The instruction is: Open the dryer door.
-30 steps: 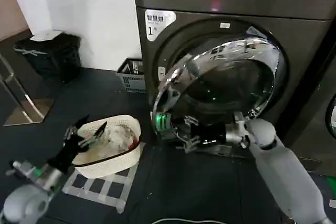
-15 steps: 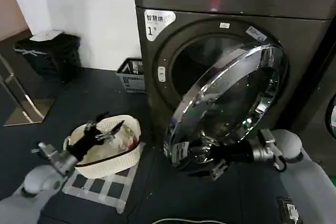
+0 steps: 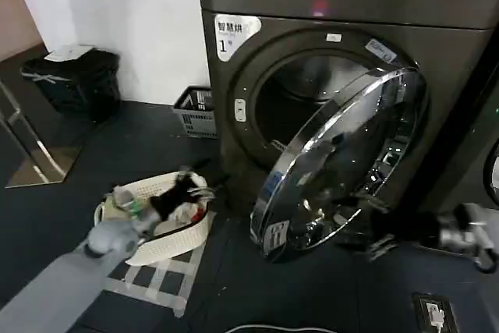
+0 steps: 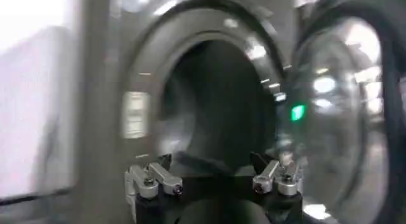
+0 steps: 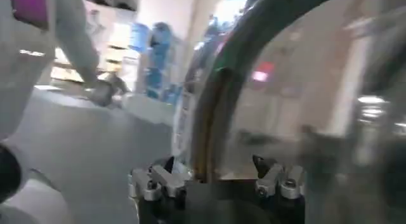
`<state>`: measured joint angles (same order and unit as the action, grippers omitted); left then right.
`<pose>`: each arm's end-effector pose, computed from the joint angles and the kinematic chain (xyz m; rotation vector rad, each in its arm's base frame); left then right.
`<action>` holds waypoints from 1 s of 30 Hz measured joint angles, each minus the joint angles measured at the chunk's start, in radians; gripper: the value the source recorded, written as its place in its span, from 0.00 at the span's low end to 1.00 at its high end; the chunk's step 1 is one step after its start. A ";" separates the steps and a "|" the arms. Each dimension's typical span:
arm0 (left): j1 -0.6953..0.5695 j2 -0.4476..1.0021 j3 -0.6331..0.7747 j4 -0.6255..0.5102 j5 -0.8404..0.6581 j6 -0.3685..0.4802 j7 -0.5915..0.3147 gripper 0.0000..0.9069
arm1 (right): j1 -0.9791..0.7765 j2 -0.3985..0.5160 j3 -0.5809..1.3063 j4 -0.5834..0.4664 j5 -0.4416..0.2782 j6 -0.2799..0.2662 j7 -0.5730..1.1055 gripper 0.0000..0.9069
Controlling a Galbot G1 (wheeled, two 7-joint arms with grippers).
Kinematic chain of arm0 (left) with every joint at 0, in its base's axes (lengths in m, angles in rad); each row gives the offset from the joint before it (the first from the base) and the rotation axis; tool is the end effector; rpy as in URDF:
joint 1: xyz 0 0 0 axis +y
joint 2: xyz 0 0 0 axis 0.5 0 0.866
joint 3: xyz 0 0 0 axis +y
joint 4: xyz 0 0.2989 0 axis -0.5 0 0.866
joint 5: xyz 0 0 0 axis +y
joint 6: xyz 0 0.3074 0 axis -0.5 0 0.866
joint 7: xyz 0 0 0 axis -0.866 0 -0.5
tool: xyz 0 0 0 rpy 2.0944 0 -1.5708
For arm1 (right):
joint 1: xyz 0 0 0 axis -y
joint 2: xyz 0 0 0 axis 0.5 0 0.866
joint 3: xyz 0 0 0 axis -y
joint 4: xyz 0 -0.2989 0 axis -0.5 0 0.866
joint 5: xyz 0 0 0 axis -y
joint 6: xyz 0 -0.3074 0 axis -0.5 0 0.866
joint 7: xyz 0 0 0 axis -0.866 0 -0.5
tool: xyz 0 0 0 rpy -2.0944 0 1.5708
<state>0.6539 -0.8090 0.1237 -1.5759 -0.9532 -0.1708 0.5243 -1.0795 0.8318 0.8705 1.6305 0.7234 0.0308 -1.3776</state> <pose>0.3580 0.0711 -0.2229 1.4117 2.6896 -0.1725 0.2840 -0.2661 -0.1464 -1.6075 2.4577 -0.2941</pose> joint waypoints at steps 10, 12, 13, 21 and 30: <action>-0.130 -0.106 0.178 0.053 0.040 -0.019 0.017 1.00 | -0.110 0.055 0.336 -0.014 -0.008 -0.027 0.231 1.00; -0.149 -0.120 0.208 0.052 0.040 -0.020 0.020 1.00 | -0.131 0.067 0.400 -0.008 -0.047 -0.026 0.302 1.00; -0.157 -0.125 0.222 0.050 0.039 -0.020 0.023 1.00 | -0.141 0.074 0.432 -0.004 -0.070 -0.029 0.336 1.00; -0.206 -0.160 0.317 0.031 0.043 -0.024 0.041 1.00 | -0.234 0.155 0.637 0.062 -0.172 -0.107 0.613 1.00; -0.265 -0.200 0.414 0.018 0.046 -0.042 0.051 1.00 | -0.315 0.196 0.835 0.118 -0.238 -0.230 0.837 1.00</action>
<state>0.3885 -1.0093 0.5376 -1.5578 -0.9067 -0.2132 0.5752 -1.3945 1.0282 1.7060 1.7481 0.4849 -0.1990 -0.5411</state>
